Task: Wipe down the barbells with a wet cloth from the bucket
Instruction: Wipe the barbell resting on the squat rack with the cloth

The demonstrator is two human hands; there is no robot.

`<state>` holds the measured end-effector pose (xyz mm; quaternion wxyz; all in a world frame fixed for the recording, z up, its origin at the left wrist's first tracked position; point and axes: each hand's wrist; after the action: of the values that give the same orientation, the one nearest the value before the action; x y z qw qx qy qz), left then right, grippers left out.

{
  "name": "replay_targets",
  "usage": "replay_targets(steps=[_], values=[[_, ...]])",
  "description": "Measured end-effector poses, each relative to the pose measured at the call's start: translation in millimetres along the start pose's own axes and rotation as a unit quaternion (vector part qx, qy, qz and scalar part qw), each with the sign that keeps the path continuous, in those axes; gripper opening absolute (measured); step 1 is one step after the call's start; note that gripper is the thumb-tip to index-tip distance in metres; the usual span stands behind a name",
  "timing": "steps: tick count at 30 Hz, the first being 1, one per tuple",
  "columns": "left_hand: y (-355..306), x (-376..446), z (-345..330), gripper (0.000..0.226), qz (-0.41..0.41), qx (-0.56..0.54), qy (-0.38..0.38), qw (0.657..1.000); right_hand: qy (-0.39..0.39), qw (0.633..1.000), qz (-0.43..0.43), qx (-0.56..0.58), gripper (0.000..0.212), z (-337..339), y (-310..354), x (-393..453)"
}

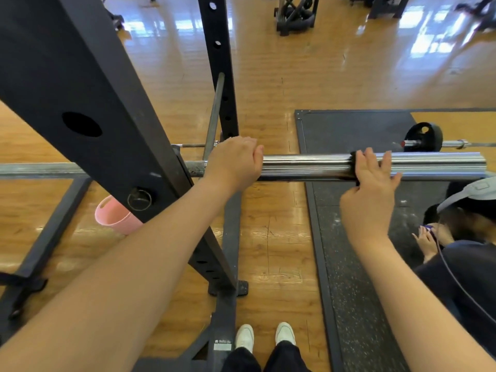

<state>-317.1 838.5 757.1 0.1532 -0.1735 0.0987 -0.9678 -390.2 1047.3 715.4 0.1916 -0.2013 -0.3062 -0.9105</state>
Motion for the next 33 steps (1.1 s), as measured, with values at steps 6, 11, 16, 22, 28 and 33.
replay_targets(steps=[6, 11, 16, 22, 28, 33], values=[[6, 10, -1, 0.035, 0.009, 0.003, 0.047, 0.999, 0.016, 0.989, 0.147, 0.018, 0.057, -20, 36, -24], [5, 8, 0, 0.04, 0.006, -0.009, 0.03, 1.0, -0.004, 0.999, 0.049, -0.012, 0.063, 4, -13, -6], [7, 7, -2, 0.04, 0.001, -0.015, 0.02, 1.0, -0.026, 0.996, 0.086, 0.009, 0.062, -20, 27, -12], [6, 7, -1, 0.037, -0.006, -0.017, 0.019, 1.0, -0.004, 0.994, 0.11, 0.0, 0.059, -8, -7, -20], [3, 5, 3, 0.057, 0.004, 0.047, 0.063, 0.997, -0.005, 1.0, 0.016, 0.008, 0.066, -13, 15, -9], [-5, -25, 1, 0.065, -0.022, 0.092, -0.079, 0.992, 0.014, 0.999, 0.042, 0.014, 0.065, -9, 14, -11]])
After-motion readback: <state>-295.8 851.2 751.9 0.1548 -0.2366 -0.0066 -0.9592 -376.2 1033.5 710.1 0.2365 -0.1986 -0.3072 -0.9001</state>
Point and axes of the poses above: each hand's wrist, its own x-axis towards the middle knuckle, its own z-axis out of the back of the hand, y = z × x, and after that the axes turned 3 degrees about -y, right-handed
